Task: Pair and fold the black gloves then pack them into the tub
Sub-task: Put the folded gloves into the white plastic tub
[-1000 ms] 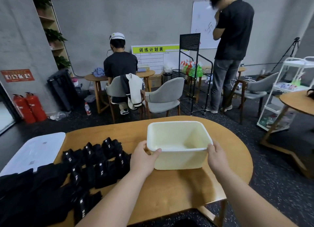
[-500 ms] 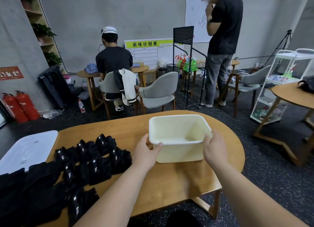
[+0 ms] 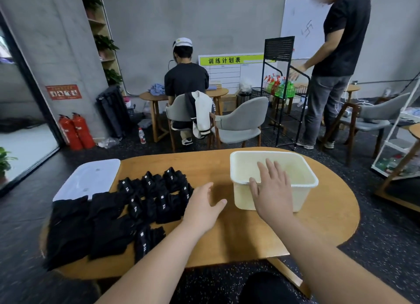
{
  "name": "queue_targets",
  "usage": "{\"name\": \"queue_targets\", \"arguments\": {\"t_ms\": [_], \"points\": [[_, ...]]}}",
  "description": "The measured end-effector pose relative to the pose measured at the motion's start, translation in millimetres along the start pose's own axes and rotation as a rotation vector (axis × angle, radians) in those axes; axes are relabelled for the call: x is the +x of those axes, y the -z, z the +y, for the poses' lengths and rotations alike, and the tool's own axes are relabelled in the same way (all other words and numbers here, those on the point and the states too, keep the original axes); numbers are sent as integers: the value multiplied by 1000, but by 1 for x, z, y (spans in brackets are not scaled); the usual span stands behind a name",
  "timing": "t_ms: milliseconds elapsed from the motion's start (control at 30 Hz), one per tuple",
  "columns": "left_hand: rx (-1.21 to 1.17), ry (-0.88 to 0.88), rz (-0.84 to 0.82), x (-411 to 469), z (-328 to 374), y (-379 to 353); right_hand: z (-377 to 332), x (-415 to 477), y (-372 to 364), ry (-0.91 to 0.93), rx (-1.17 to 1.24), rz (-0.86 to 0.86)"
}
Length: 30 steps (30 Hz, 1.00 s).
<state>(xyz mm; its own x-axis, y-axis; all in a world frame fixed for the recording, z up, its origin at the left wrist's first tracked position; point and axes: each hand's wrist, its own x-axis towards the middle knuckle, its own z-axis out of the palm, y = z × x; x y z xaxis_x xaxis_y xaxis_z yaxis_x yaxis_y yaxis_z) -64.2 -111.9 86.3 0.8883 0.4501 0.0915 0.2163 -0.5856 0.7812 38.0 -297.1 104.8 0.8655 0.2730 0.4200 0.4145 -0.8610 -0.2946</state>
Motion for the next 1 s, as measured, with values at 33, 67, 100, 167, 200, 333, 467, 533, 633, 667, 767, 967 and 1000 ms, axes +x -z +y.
{"name": "queue_targets", "arguments": {"t_ms": [33, 67, 100, 167, 200, 333, 467, 533, 633, 667, 767, 967, 1000], "points": [[41, -17, -3, -6, -5, 3, -9, -4, -2, 37, -4, -9], [73, -28, -9, -12, -11, 8, -19, -8, -4, 74, -6, -20], [103, -43, -19, -17, -13, 9, -24, -13, -6, 106, -6, -26], [166, -71, -33, -30, -23, 17, -39, -23, -15, 170, 9, -37], [196, -86, -34, -35, -28, 21, -46, -27, -19, 198, 13, -48], [252, -124, 11, -54, -53, 41, -72, -47, -41, 327, -20, -101], [284, -170, 92, -66, -76, 60, -90, -65, -68, 446, -1, -157], [289, -176, 142, -71, -89, 70, -95, -71, -80, 478, 33, -213], [300, -129, 230, -79, -115, 85, -103, -78, -95, 488, 83, -297], [320, -99, 254, -82, -124, 90, -104, -80, -98, 477, 98, -326], [344, 8, 275, -90, -148, 100, -109, -83, -108, 441, 161, -407], [316, 42, 210, -94, -168, 94, -126, -97, -118, 490, 276, -499], [311, 44, 204, -93, -167, 91, -128, -100, -120, 505, 280, -505]]}}
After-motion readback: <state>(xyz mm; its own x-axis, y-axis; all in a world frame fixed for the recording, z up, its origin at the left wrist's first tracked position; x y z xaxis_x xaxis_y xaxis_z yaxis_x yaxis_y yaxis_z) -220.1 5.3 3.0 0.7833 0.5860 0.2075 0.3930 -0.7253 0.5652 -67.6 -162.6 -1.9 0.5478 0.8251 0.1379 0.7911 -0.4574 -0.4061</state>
